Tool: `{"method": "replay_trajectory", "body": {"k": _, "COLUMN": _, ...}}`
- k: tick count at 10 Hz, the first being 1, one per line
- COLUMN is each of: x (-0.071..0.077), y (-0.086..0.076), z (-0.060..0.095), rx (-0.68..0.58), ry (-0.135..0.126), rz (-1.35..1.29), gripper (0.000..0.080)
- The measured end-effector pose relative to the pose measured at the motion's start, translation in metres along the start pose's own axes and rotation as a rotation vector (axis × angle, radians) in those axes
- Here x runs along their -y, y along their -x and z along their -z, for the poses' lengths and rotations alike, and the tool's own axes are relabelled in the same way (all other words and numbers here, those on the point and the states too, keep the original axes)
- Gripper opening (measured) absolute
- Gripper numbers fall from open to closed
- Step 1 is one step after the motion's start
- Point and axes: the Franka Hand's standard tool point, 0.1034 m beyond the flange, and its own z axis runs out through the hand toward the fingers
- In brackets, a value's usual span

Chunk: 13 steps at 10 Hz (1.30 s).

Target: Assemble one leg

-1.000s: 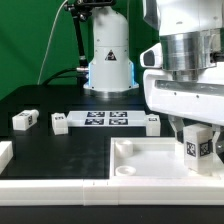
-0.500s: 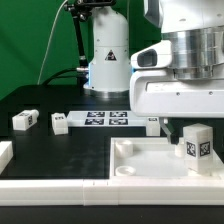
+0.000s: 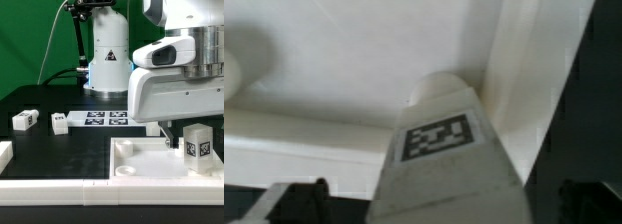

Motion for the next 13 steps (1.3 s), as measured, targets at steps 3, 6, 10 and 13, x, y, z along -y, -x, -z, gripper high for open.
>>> {"method": "replay_trajectory", "body": {"k": 3, "x": 0.0004, "y": 0.0, "z": -0.0001, "rx": 0.0, "ry": -0.001, "rz": -0.002, "gripper": 0.0288}}
{"method": "replay_trajectory", "body": {"k": 6, "x": 0.0, "y": 0.0003, "z": -0.0007, "rx": 0.0, "ry": -0.001, "rz": -0.031, "gripper": 0.029}}
{"method": "replay_trajectory", "body": {"k": 10, "x": -0.0048, "y": 0.0003, "z": -0.0021, "rx": -0.024, "ry": -0.037, "rz": -0.567, "gripper": 0.029}}
{"method": "replay_trajectory", "body": {"k": 13, "x": -0.0061, "y": 0.0021, "z": -0.0026, "rx": -0.024, "ry": -0.044, "rz": -0.917, "gripper": 0.0291}}
